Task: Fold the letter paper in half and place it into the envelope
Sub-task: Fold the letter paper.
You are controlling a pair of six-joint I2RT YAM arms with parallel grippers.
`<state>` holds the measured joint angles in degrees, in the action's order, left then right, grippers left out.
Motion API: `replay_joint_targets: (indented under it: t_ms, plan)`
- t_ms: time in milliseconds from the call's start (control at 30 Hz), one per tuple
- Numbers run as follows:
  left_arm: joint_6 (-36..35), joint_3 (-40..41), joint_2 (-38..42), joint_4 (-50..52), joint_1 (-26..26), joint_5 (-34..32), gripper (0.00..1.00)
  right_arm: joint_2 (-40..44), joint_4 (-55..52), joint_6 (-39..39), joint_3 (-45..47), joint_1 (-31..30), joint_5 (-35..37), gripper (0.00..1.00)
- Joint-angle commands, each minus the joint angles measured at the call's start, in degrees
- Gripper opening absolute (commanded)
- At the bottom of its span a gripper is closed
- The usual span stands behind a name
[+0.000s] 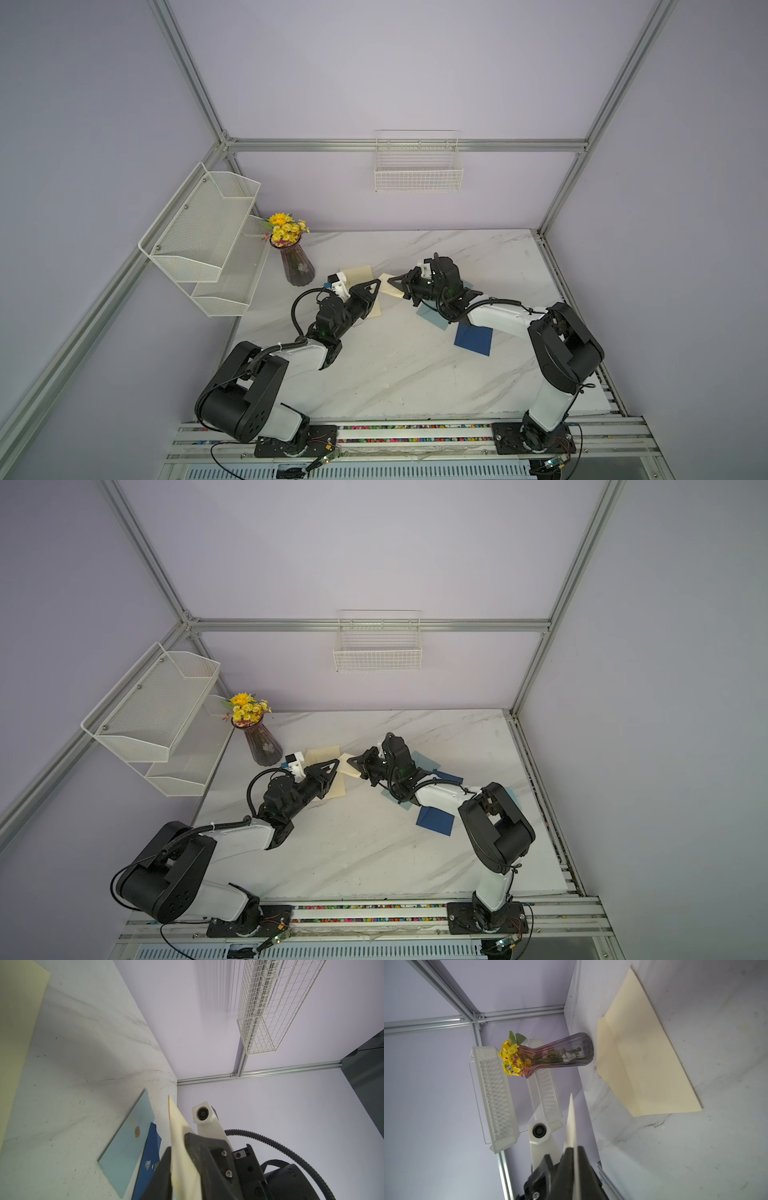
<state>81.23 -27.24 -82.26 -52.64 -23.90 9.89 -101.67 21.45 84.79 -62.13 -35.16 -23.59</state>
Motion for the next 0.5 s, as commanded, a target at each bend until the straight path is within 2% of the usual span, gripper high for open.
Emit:
replay_joint_targets:
  t_ms: [0,33,100,233,367,467]
  plan:
    - [-3.0,0.1,3.8,-1.4,1.2,1.8,0.95,2.0,-0.1,-0.9,0.2,-0.2,0.2,0.0]
    - [-3.6,0.2,4.0,-0.5,1.8,3.2,1.0,2.0,-0.9,-2.0,-0.4,-0.1,-1.0,0.0]
    - [-5.4,0.3,3.7,-0.5,2.9,7.0,1.0,1.5,-2.7,-5.3,-2.2,-0.1,-4.5,0.0]
    - [-8.2,-2.6,0.0,0.9,6.7,20.8,0.99,1.2,-6.2,-10.4,-4.8,-0.1,-10.4,0.0]
    - [-10.9,-5.9,-3.6,2.1,9.2,31.4,0.92,2.3,-10.1,-14.9,-6.8,-0.1,-14.4,0.0]
    - [-12.2,-7.9,-5.2,2.0,11.2,36.5,0.83,2.0,-13.7,-18.2,-9.0,0.0,-17.6,0.0]
